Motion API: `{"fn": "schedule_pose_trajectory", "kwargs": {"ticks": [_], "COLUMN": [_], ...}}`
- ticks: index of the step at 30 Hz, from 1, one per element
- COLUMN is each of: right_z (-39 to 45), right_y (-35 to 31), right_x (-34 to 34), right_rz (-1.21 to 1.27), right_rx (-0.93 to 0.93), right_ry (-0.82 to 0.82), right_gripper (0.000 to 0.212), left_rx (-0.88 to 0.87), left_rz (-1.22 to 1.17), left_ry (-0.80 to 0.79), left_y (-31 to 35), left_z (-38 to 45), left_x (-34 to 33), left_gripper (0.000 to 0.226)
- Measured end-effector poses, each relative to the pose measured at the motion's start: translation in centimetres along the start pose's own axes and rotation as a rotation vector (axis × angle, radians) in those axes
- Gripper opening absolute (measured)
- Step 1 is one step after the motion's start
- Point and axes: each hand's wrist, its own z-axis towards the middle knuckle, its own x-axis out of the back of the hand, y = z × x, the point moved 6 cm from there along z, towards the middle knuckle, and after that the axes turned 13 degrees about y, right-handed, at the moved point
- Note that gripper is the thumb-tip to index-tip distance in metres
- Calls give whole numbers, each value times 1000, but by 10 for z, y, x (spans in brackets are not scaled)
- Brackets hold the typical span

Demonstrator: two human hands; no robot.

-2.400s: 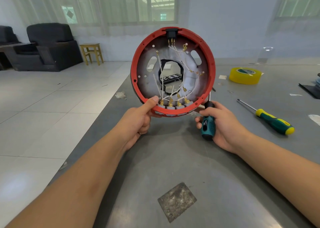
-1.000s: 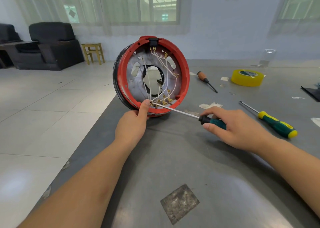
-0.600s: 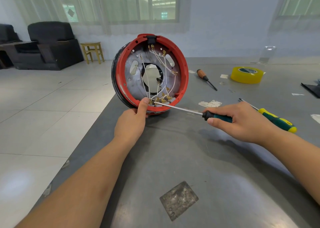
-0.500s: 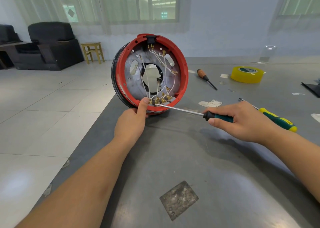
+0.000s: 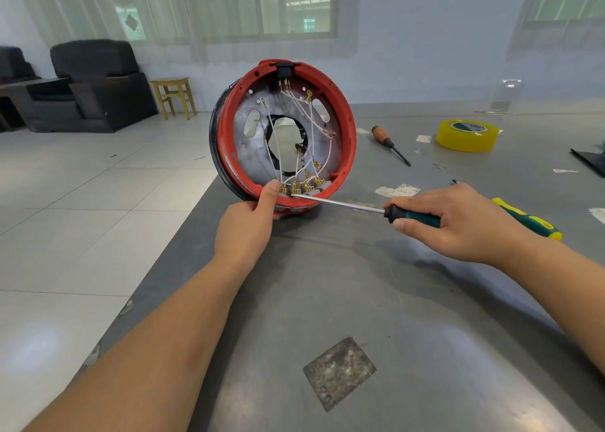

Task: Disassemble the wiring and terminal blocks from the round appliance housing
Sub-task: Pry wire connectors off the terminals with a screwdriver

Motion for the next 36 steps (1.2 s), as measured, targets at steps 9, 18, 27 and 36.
{"fn": "schedule_pose_trajectory", "kwargs": {"ticks": [9,18,27,36], "right_z": [-3,-7,1,10], "right_y": [2,18,9,-12], "right_x": [-9,-28,-2,15], "right_rz": [108,313,47,7], "right_rx": [-65,-276,-44,48], "right_ry": [18,-74,16,-33], "right_gripper": [31,29,44,30], "left_rx": [31,30,-14,-48], "left_rz": [-28,-3,23,32], "left_ry": [-5,4,20,98], "left_y": [-1,-4,-2,8], "left_z": [0,3,1,-5], "left_x": [-1,-2,-3,4], "left_gripper": [70,70,79,76]}}
